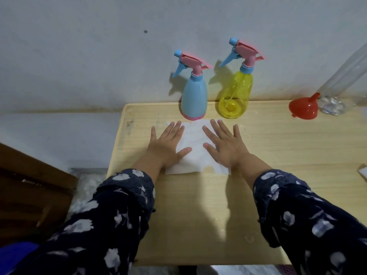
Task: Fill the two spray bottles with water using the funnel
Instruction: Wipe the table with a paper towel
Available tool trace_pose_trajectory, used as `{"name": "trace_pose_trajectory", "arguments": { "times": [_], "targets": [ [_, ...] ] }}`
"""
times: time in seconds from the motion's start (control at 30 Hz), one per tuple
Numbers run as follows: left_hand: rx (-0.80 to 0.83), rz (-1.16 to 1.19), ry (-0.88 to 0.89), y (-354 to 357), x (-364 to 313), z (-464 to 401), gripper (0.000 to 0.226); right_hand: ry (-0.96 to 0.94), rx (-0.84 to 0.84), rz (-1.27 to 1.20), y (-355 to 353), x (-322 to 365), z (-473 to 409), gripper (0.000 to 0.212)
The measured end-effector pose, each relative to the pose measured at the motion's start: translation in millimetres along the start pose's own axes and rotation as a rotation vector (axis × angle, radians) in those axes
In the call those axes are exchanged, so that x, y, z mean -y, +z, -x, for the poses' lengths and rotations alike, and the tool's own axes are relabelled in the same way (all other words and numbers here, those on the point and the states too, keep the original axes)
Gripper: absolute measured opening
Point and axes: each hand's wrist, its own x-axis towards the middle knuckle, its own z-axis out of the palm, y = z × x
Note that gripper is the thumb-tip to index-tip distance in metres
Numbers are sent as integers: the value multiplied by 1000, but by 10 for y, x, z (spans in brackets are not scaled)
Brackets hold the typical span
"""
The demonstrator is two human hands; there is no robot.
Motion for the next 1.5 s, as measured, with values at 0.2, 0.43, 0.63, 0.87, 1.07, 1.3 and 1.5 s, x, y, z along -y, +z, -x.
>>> {"name": "trace_pose_trajectory", "arguments": {
  "times": [0.2,0.43,0.63,0.87,1.07,1.3,1.5],
  "targets": [
    [-196,-12,136,115,10,122,65,-61,-47,-2,34,87,96,73],
    [-213,-2,151,185,-27,460,56,-108,-43,-20,73,121,420,73],
    [-204,-4,197,256,-65,755,56,-127,-31,-23,126,187,739,69],
    [-83,10,154,280,-158,1012,98,-152,0,-73,127,247,1018,81],
    [-57,-16,149,311,-258,1285,87,-218,13,20,175,227,1246,67],
    [-97,-54,167,375,-474,1744,58,-268,13,57,192,286,1647,70],
    [51,-56,43,417,-750,2168,61,-300,22,58,262,373,2068,73]
  ]
}}
